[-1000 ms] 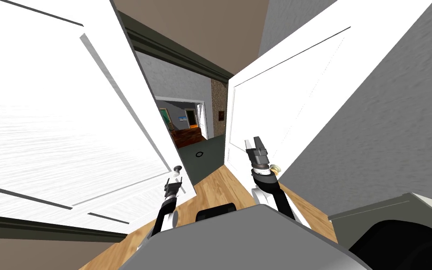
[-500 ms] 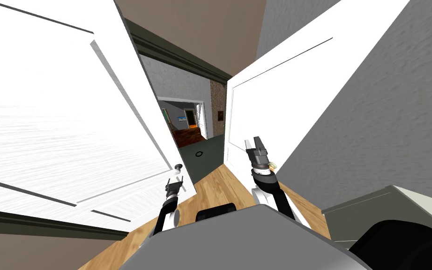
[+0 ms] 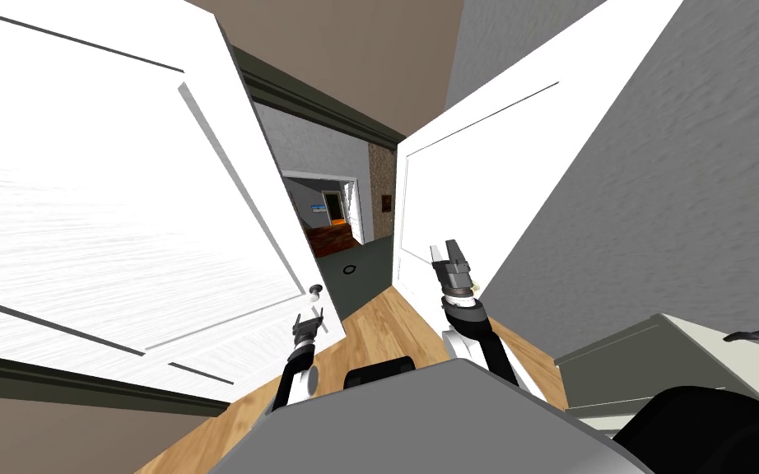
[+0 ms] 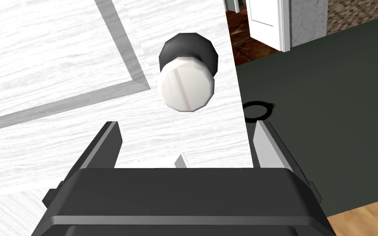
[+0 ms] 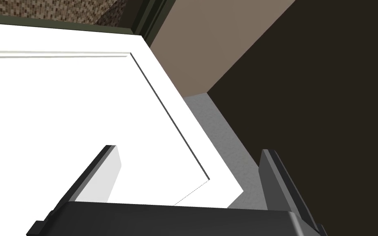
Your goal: Pull the door open
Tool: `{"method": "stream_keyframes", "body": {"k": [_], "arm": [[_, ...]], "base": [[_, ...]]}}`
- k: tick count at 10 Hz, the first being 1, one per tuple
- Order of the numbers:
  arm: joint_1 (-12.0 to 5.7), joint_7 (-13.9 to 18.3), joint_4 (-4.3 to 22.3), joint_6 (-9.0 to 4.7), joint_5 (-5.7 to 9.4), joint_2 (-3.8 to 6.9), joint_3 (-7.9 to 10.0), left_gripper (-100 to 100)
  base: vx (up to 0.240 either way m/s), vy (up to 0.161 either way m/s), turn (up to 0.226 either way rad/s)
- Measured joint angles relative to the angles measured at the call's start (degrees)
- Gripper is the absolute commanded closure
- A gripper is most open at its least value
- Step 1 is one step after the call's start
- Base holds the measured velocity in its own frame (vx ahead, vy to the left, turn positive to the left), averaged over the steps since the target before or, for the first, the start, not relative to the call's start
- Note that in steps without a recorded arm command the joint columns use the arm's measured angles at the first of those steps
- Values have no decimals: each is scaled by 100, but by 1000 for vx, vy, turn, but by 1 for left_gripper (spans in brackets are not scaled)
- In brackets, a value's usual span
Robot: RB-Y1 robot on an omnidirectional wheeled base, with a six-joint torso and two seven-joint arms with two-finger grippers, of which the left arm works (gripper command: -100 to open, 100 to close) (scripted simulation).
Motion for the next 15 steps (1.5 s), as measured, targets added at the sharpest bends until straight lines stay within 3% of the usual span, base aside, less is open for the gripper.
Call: {"method": "stream_keyframes", "body": {"k": [6,9,13,15], "arm": [[-8,860,-75,15,313,-18,-182,-100],[-9,1119,-102,22,411,-27,-238,-100],[63,1475,151,-151,477,258,-172,-100],[227,1516,-10,-116,545,371,-85,-100]], "base": [[-53,12,-18],[9,7,-51],[204,8,-107],[168,9,-102]]}}
